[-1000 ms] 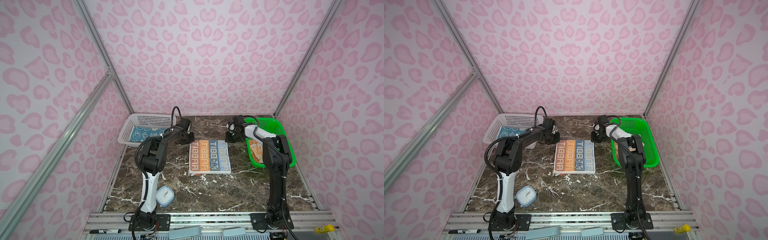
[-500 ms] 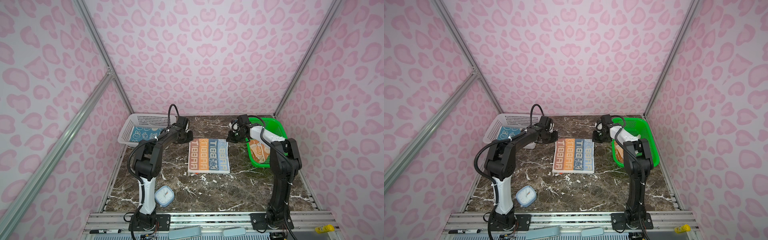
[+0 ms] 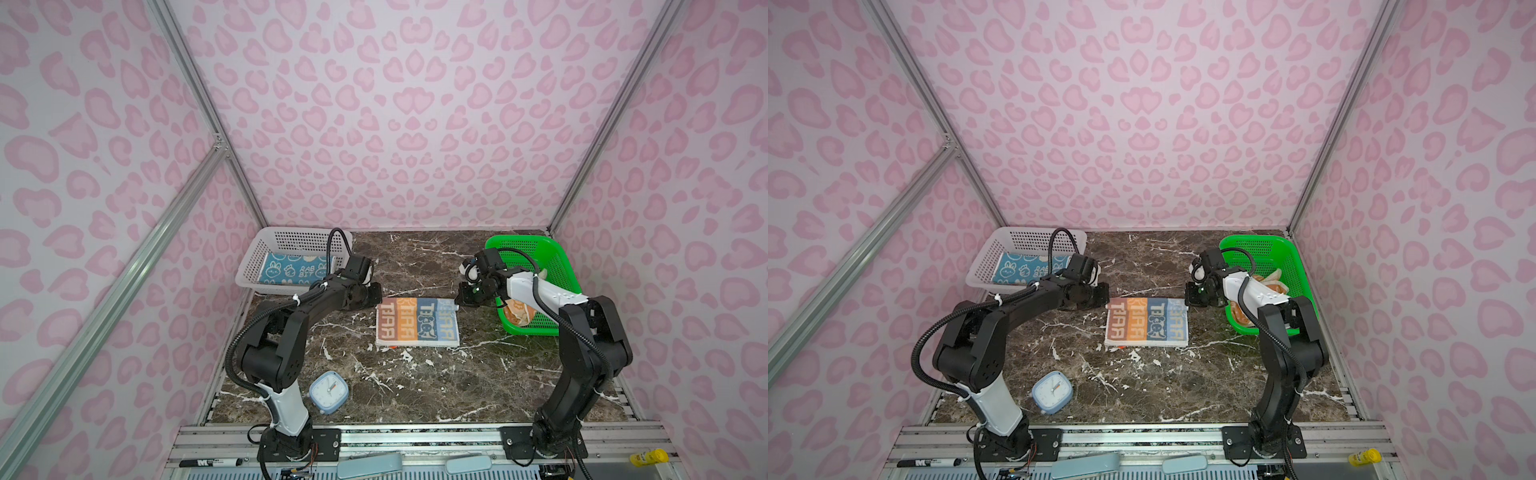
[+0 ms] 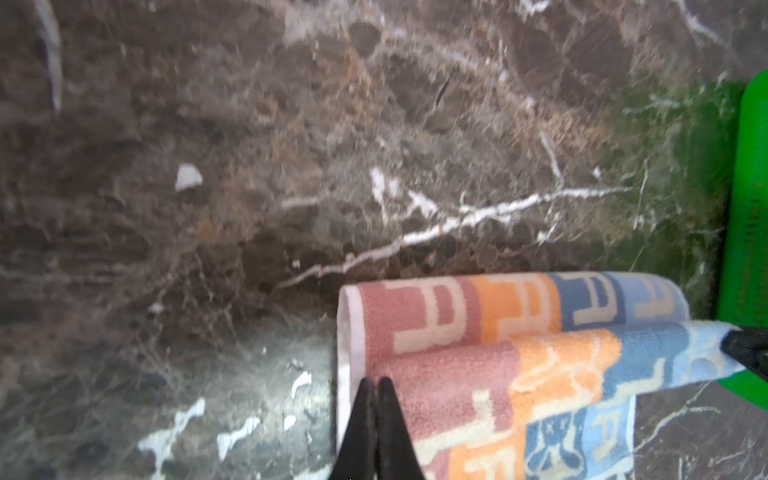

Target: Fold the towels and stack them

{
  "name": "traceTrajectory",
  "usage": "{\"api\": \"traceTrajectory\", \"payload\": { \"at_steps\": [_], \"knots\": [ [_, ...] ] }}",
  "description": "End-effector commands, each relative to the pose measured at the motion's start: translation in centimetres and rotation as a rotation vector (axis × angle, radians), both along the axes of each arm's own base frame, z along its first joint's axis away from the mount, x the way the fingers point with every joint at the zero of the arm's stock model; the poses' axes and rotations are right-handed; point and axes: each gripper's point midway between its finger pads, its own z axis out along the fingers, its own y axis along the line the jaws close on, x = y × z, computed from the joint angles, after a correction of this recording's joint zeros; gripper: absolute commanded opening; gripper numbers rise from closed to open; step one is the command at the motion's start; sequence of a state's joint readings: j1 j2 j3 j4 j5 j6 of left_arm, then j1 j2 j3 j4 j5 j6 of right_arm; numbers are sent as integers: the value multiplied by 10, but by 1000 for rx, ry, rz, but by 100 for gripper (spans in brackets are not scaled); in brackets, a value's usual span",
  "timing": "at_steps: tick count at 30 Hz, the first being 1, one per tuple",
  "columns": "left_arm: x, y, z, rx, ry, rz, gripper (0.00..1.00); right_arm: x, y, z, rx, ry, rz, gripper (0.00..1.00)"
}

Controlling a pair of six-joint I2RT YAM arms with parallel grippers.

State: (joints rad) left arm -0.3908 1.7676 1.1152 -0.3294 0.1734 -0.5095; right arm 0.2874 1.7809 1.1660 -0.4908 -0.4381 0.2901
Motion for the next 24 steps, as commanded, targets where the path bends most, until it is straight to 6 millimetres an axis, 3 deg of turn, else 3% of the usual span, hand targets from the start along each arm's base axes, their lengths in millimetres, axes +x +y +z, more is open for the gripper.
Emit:
{"api": "traceTrajectory", "payload": {
  "at_steps": [1,5,8,15,18,24],
  "knots": [
    [-8,6,-10,40,-9,34,4,-11,-6,-16,-60,13,-19,0],
    [-26,0,-28,56,28,18,4,-24,-9,-38,-85,56,-33,0],
    [-28,1,-38,68,48,27,4,-27,-7,-48,-66,73,-40,0],
    [-3,4,-36,104,43,42,4,-11,-15,-62,-55,101,-88,0],
    [11,6,-31,94,47,51,4,2,-18,-57,-31,96,-107,0],
    [27,6,-4,80,3,52,4,14,-19,-25,-8,45,-108,0]
  ]
}}
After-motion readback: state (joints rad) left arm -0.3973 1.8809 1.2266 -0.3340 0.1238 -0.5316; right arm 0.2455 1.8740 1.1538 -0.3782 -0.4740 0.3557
